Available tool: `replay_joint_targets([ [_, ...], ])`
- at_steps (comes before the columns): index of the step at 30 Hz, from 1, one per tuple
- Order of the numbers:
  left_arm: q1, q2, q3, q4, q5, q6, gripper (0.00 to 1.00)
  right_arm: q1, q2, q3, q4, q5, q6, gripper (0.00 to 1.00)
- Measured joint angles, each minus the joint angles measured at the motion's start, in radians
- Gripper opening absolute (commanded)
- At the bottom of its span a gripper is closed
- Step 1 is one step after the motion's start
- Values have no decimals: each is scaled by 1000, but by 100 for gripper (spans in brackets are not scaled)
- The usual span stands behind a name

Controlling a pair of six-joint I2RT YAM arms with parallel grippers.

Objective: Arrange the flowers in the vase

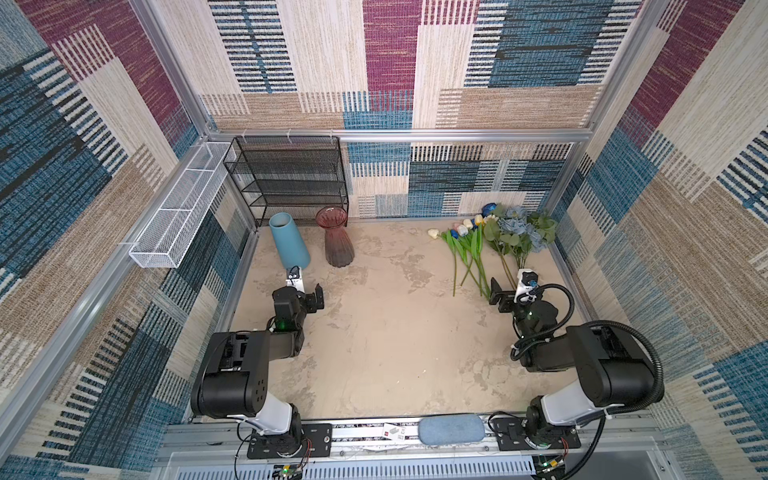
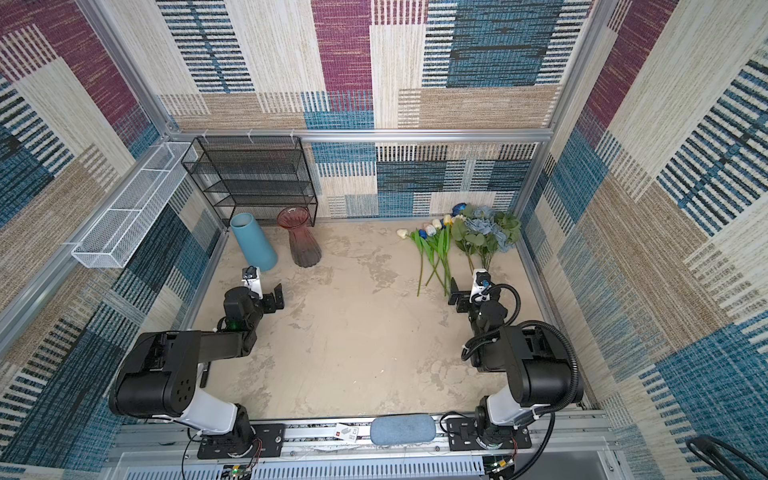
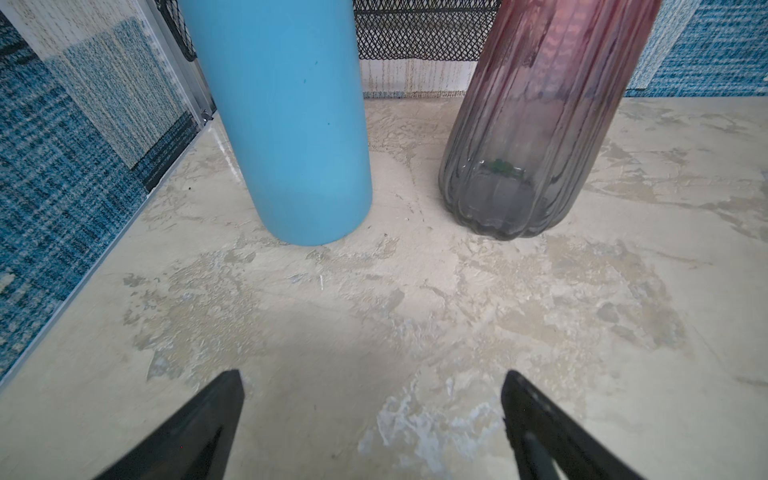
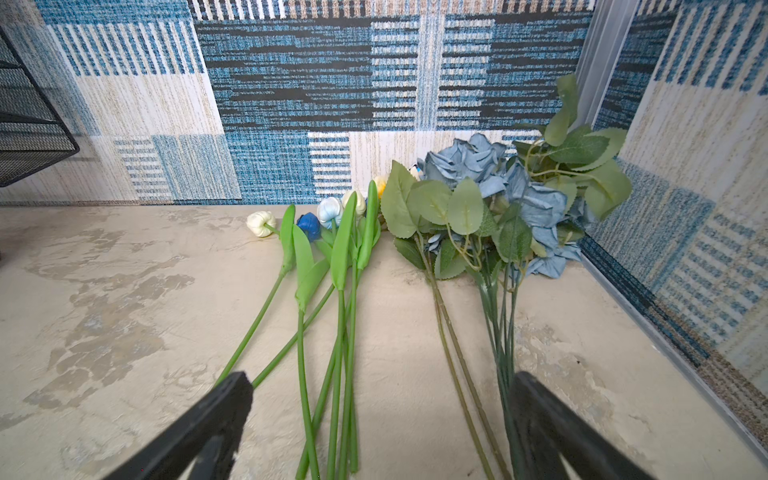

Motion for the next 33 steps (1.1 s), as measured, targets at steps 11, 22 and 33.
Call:
replay_joint_targets([
  [11,-79,-170,-49,-49,-66,24,90,19,-168,13,-113,28,6,100],
  [22,-269,-452,155,-225,-53,32,99,106,-573,107,-313,-143,101,99],
  [33,-201,-37,303,-108,32,23,99,138,-474,71,-237,-254,168,100],
])
